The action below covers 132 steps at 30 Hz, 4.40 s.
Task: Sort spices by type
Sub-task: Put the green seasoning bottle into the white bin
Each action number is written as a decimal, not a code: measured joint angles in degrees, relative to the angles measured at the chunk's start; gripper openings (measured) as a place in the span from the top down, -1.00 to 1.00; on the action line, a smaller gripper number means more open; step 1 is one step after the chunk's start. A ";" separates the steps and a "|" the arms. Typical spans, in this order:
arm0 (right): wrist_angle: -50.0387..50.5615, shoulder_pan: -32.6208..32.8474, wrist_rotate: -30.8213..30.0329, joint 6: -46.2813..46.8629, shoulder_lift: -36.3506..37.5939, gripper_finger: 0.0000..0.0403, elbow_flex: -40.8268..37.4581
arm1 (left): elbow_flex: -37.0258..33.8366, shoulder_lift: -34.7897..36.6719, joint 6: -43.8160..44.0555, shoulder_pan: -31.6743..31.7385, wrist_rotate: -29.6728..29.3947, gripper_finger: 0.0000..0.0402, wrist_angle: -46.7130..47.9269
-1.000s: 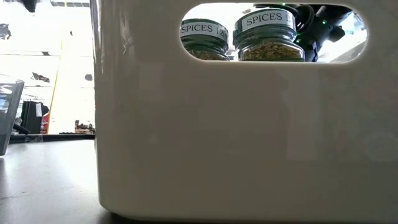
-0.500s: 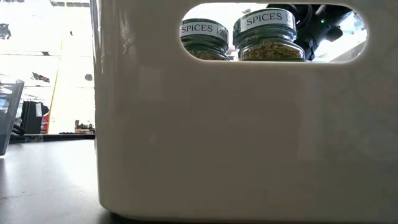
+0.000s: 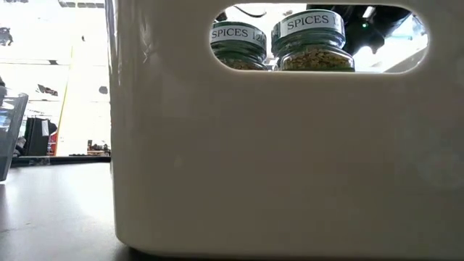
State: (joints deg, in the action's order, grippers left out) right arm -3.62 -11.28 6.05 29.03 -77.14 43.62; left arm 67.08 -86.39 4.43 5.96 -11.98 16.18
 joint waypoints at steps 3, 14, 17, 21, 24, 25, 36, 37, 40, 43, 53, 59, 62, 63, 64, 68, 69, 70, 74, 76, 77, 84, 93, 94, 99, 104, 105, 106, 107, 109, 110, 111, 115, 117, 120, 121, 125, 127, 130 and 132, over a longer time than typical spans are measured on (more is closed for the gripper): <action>-0.10 -2.49 -0.12 -6.05 0.00 -0.40 0.17 | -7.85 5.48 1.44 1.60 0.19 -0.48 -7.86; 35.63 -16.14 0.23 -32.43 -0.07 -0.40 20.70 | -25.99 23.66 10.43 -0.83 -3.45 -0.48 -12.47; 44.95 -21.11 0.23 -39.87 -0.05 -0.40 26.83 | -28.85 27.79 11.19 -1.55 -6.32 -0.48 -13.85; 54.43 -28.95 0.19 -46.65 -0.04 -0.40 31.81 | -30.97 31.83 11.26 -1.75 -6.61 -0.48 -13.84; 59.76 -34.98 0.19 -51.36 -0.07 -0.40 33.23 | -32.19 34.05 11.22 -1.77 -6.78 -0.48 -13.83; 60.88 -36.84 0.18 -53.26 -0.07 -0.40 33.36 | -32.55 34.46 11.24 -1.77 -6.81 -0.48 -13.83; 66.86 -48.20 -1.80 -68.58 -6.30 -0.40 33.38 | -33.30 34.65 12.12 -1.75 -6.91 -0.48 -13.34; 67.11 -48.21 -2.26 -68.56 -6.93 -0.40 33.38 | -33.31 34.66 12.51 -1.75 -6.91 -0.48 -13.46; 68.30 -47.50 -3.30 -68.55 -8.32 -0.40 33.35 | -33.30 34.69 13.69 -1.80 -6.89 -0.48 -13.34; 67.96 -45.91 -6.89 -68.74 -9.25 -0.40 33.38 | -33.30 34.69 13.94 -1.86 -6.87 -0.48 -13.26; 72.84 -43.02 -16.38 -69.61 -15.16 -0.40 33.35 | -33.30 34.69 14.05 -1.91 -6.85 -0.48 -13.05; 74.97 -43.39 -16.92 -70.61 -17.57 -0.40 33.35 | -33.30 34.69 14.05 -1.97 -6.78 -0.48 -12.62; 75.27 -43.99 -16.92 -71.94 -17.86 -0.40 33.33 | -33.30 34.69 13.70 -2.41 -6.78 -0.48 -12.47; 75.01 -44.11 -16.92 -72.28 -17.84 -0.40 33.33 | -33.30 34.69 13.56 -2.64 -6.80 -0.48 -12.43; 74.85 -44.25 -16.92 -72.44 -17.84 -0.40 33.33 | -33.29 34.69 13.46 -2.84 -6.78 -0.48 -12.33; 75.38 -44.32 -16.92 -72.85 -17.84 -0.40 33.33 | -33.28 34.69 13.44 -3.43 -6.76 -0.48 -11.24; 75.65 -44.16 -16.92 -73.31 -17.84 -0.40 33.33 | -33.28 34.69 13.44 -3.50 -6.77 -0.48 -11.02; 76.04 -43.94 -16.92 -73.79 -17.84 -0.40 33.33 | -33.28 34.69 13.44 -3.54 -6.78 -0.48 -10.86; 77.08 -42.97 -16.90 -75.03 -17.84 -0.40 33.33 | -33.28 34.69 13.42 -3.54 -6.78 -0.48 -10.58; 77.78 -42.59 -16.88 -75.63 -17.84 -0.40 33.33 | -33.28 34.69 13.42 -3.54 -6.78 -0.48 -10.38; 78.00 -42.34 -16.88 -75.86 -17.81 -0.40 33.33 | -33.28 34.67 13.31 -3.54 -6.78 -0.48 -10.39; 79.06 -41.58 -16.84 -77.37 -17.79 -0.40 32.63 | -33.28 34.67 12.33 -3.54 -6.81 -0.48 -10.40; 76.73 -41.58 -23.64 -77.74 -17.77 -0.40 28.36 | -33.23 34.67 12.31 -3.54 -6.82 -0.48 -9.12; 76.60 -41.59 -23.86 -77.72 -17.77 -0.40 28.22 | -33.23 34.67 12.31 -3.54 -6.83 -0.48 -9.13; 76.42 -41.60 -24.09 -77.52 -17.77 -0.40 28.15 | -33.23 34.67 11.73 -3.54 -6.83 -0.48 -9.13; 76.42 -41.67 -24.06 -77.33 -17.77 -0.40 28.15 | -33.23 34.67 11.43 -3.54 -6.83 -0.48 -9.12; 76.42 -41.71 -24.05 -77.16 -17.77 -0.40 28.15 | -33.23 34.67 11.43 -3.54 -6.83 -0.48 -9.12; 76.42 -41.90 -24.04 -77.09 -17.77 -0.40 28.15 | -33.23 34.67 11.43 -3.54 -6.83 -0.48 -9.13; 76.38 -42.15 -23.85 -77.09 -17.77 -0.40 28.15 | -33.23 34.67 11.43 -3.54 -6.83 -0.48 -9.12; 76.09 -42.61 -22.86 -77.04 -17.97 -0.40 28.01 | -33.23 34.67 11.43 -3.54 -6.81 -0.48 -9.12; 75.99 -42.80 -22.65 -76.88 -18.26 -0.40 27.62 | -33.23 34.67 11.43 -3.55 -6.81 -0.48 -9.11; 76.05 -43.00 -22.67 -76.85 -18.68 -0.40 27.02 | -33.23 34.67 11.43 -3.67 -6.81 -0.48 -9.11; 75.32 -43.14 -22.69 -76.39 -20.62 -0.40 25.21 | -33.23 34.67 11.42 -4.33 -6.81 -0.48 -9.08; 74.13 -43.07 -22.67 -74.66 -21.81 -0.40 25.11 | -33.23 34.67 11.48 -4.87 -6.81 -0.48 -9.04; 72.67 -43.07 -22.65 -73.21 -23.25 -0.40 25.11 | -33.23 34.67 11.72 -5.57 -6.81 -0.48 -9.00; 73.17 -43.17 -22.67 -72.98 -23.69 -0.40 25.11 | -33.23 34.67 11.73 -5.84 -6.80 -0.48 -9.00; 75.33 -43.26 -22.76 -72.80 -25.33 -0.40 25.11 | -33.23 34.67 12.84 -6.67 -6.80 -0.48 -8.98; 75.74 -43.28 -22.76 -72.80 -25.36 -0.40 25.09 | -33.23 34.67 13.05 -6.91 -6.78 -0.48 -8.98; 75.54 -43.13 -23.11 -72.76 -25.22 -0.40 25.18 | -33.23 34.67 13.18 -6.98 -6.80 -0.48 -8.98; 75.57 -43.31 -23.55 -72.52 -25.22 -0.40 25.21 | -33.23 34.67 13.20 -6.98 -6.81 -0.48 -9.00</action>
State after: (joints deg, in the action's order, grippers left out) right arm 71.94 -54.59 -17.50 -43.48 -102.37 68.83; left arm 33.85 -51.72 17.63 -1.02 -18.79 7.18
